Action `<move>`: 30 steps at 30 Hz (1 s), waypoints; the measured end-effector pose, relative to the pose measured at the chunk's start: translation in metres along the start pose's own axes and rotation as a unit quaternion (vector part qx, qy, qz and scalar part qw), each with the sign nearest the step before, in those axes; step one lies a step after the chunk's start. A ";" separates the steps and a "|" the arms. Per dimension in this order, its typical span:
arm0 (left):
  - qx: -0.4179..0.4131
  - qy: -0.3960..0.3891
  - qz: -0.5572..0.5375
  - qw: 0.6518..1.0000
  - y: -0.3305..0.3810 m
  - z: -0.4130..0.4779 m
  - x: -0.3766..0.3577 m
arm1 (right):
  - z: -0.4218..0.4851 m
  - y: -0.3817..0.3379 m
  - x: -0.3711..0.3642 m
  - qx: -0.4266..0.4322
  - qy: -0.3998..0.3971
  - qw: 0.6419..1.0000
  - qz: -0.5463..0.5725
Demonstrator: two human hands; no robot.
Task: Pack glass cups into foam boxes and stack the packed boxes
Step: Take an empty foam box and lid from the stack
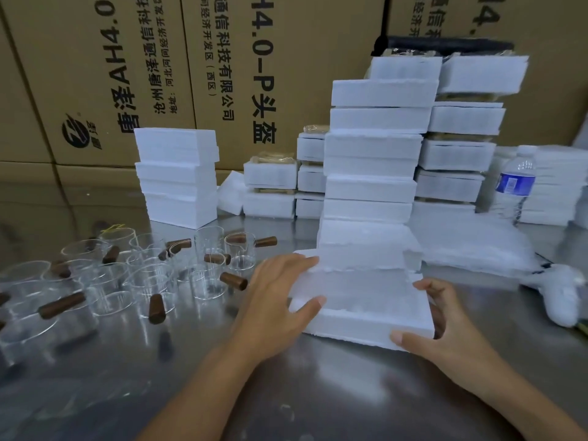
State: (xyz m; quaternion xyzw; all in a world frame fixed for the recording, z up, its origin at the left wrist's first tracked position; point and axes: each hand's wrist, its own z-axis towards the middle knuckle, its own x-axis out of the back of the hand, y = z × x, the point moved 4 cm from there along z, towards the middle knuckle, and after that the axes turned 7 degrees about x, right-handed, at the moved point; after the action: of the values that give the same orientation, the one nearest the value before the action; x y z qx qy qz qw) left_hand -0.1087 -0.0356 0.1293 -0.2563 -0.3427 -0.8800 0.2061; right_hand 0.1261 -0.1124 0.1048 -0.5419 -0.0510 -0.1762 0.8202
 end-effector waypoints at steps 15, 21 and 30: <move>0.211 0.327 -0.149 0.909 -0.042 0.011 0.060 | -0.002 -0.001 -0.006 -0.023 -0.031 0.999 -0.002; 0.287 0.467 -0.182 0.816 -0.065 0.005 0.094 | -0.003 0.000 -0.006 -0.024 -0.033 0.997 -0.071; 0.319 0.421 -0.017 0.849 -0.066 0.001 0.100 | -0.003 -0.064 -0.040 0.179 0.054 0.944 -0.272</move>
State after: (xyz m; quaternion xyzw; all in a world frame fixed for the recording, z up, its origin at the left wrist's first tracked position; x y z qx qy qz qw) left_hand -0.2223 -0.0091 0.1562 0.2248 -0.4893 -0.7487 0.3866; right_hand 0.0664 -0.1282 0.1481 -0.3418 -0.1831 -0.4097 0.8257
